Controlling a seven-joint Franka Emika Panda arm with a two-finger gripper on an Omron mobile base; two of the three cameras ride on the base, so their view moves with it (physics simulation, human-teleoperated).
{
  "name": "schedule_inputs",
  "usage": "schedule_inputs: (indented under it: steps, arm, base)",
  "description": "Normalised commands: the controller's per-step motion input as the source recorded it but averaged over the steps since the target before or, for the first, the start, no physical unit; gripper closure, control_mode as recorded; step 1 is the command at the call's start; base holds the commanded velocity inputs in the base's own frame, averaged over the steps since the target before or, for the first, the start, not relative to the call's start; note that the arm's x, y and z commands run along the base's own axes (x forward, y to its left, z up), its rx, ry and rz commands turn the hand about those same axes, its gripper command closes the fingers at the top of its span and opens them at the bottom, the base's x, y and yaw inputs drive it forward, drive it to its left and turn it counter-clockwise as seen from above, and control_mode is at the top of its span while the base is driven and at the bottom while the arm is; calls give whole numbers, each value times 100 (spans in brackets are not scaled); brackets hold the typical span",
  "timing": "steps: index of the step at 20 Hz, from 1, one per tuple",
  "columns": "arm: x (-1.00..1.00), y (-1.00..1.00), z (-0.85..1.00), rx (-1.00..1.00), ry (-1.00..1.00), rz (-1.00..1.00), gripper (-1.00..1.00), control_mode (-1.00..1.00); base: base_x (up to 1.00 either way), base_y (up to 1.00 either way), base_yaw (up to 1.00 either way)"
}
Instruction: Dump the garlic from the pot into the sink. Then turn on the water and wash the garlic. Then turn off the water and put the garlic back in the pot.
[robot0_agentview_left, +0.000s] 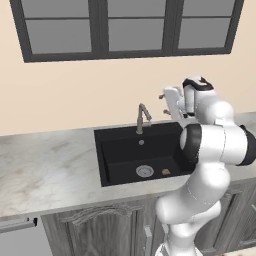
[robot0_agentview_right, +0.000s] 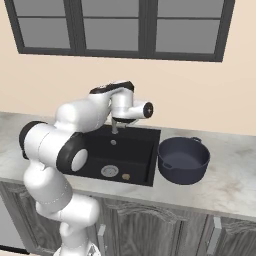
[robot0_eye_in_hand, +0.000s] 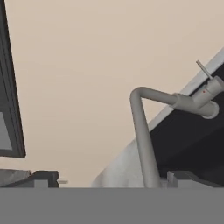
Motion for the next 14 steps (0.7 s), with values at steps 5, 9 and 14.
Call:
schedule_inputs:
  steps: [5,9,14]
  arm:
    - [-30,22,0,-15,-7,10,-100,-100]
    - [-28,12,11,-25,-15,6,-100,-100]
    - [-9,4,17,-33,-4,0,-100,-100]
  base:
    - [0,0,0]
    - [0,0,0]
    - [0,0,0]
